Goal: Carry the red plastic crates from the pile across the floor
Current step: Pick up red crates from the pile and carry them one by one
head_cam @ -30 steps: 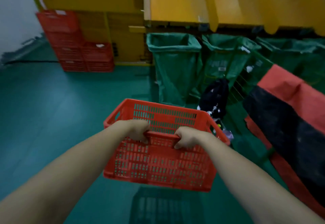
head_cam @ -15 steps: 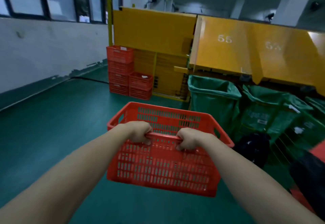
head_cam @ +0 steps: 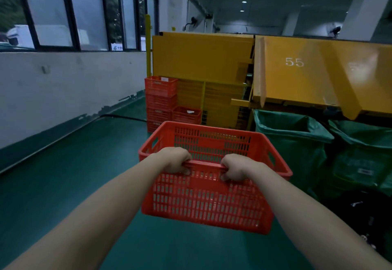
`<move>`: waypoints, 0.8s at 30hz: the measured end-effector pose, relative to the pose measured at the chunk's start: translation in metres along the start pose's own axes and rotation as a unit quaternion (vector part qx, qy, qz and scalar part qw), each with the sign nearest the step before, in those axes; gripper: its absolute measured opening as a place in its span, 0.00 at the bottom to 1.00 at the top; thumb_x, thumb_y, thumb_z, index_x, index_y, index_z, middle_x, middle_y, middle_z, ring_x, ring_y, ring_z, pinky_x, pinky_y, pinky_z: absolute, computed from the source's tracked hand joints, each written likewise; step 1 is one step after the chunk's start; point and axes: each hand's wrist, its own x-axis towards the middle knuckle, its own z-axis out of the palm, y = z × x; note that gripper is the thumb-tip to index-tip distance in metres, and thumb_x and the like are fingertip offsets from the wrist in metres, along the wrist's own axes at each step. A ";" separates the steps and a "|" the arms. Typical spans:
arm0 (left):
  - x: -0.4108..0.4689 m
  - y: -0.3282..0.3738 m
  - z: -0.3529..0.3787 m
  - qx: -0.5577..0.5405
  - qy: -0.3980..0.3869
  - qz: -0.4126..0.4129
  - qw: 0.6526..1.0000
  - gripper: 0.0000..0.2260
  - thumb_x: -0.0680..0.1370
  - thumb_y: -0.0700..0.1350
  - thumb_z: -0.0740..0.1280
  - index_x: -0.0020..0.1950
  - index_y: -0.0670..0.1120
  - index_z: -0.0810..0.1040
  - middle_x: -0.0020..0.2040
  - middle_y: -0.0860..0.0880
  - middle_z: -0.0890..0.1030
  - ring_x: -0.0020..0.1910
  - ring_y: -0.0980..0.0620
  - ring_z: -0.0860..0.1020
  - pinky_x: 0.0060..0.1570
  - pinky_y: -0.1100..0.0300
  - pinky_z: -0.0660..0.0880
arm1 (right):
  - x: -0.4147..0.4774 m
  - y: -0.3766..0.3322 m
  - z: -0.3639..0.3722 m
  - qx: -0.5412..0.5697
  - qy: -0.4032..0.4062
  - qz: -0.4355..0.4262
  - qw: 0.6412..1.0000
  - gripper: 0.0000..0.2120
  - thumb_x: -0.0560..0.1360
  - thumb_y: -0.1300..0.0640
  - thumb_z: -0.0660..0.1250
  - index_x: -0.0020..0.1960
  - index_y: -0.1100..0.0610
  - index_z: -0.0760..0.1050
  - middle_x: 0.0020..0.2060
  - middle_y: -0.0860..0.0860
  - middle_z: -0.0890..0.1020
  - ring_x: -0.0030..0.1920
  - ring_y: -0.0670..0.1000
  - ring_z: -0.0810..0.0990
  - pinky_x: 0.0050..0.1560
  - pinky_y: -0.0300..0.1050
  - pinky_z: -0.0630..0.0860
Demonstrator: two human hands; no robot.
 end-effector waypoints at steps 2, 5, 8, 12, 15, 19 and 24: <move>0.011 -0.022 -0.003 0.004 0.003 0.001 1.000 0.12 0.76 0.52 0.69 0.55 0.48 0.78 0.54 0.48 0.80 0.54 0.46 0.78 0.47 0.57 0.71 | 0.023 -0.007 -0.008 -0.001 0.004 0.002 1.000 0.07 0.75 0.51 0.69 0.42 0.52 0.73 0.44 0.50 0.79 0.47 0.53 0.78 0.47 0.48 0.76; 0.033 -0.057 -0.005 0.008 0.007 0.002 1.000 0.10 0.76 0.52 0.68 0.53 0.48 0.77 0.53 0.49 0.81 0.53 0.46 0.78 0.48 0.56 0.72 | 0.063 -0.012 -0.018 -0.006 0.011 -0.001 1.000 0.07 0.75 0.51 0.69 0.42 0.52 0.73 0.43 0.50 0.79 0.46 0.53 0.78 0.44 0.46 0.75; 0.062 -0.093 -0.005 0.007 0.010 -0.003 1.000 0.09 0.76 0.51 0.68 0.52 0.48 0.78 0.52 0.50 0.81 0.52 0.47 0.78 0.48 0.56 0.73 | 0.112 -0.013 -0.026 -0.010 0.012 -0.005 1.000 0.07 0.75 0.51 0.69 0.43 0.52 0.74 0.42 0.50 0.79 0.46 0.53 0.78 0.43 0.46 0.75; 0.115 -0.140 -0.006 0.008 0.016 -0.010 1.000 0.09 0.77 0.51 0.68 0.53 0.49 0.78 0.52 0.50 0.81 0.52 0.48 0.78 0.50 0.55 0.75 | 0.185 -0.002 -0.039 -0.010 0.014 -0.008 1.000 0.06 0.75 0.51 0.69 0.45 0.53 0.76 0.44 0.50 0.81 0.45 0.53 0.79 0.45 0.48 0.78; 0.169 -0.179 -0.013 0.014 0.024 -0.018 0.999 0.09 0.76 0.51 0.68 0.54 0.49 0.78 0.52 0.50 0.81 0.53 0.48 0.78 0.50 0.56 0.74 | 0.251 0.014 -0.057 -0.017 0.019 -0.016 1.000 0.06 0.75 0.51 0.69 0.44 0.53 0.76 0.43 0.49 0.80 0.44 0.52 0.78 0.44 0.47 0.77; 0.251 -0.230 -0.032 0.016 0.025 -0.036 0.999 0.09 0.76 0.52 0.68 0.53 0.50 0.78 0.52 0.51 0.81 0.53 0.48 0.78 0.51 0.54 0.75 | 0.342 0.045 -0.091 -0.022 0.025 -0.022 0.999 0.07 0.75 0.52 0.69 0.48 0.55 0.78 0.46 0.50 0.81 0.47 0.53 0.79 0.45 0.48 0.77; 0.343 -0.287 -0.056 0.029 0.034 -0.050 0.998 0.09 0.77 0.52 0.67 0.54 0.50 0.78 0.52 0.51 0.80 0.53 0.48 0.78 0.47 0.56 0.73 | 0.448 0.079 -0.129 -0.035 0.040 -0.034 0.998 0.09 0.75 0.51 0.69 0.52 0.55 0.79 0.49 0.51 0.82 0.50 0.53 0.80 0.50 0.50 0.78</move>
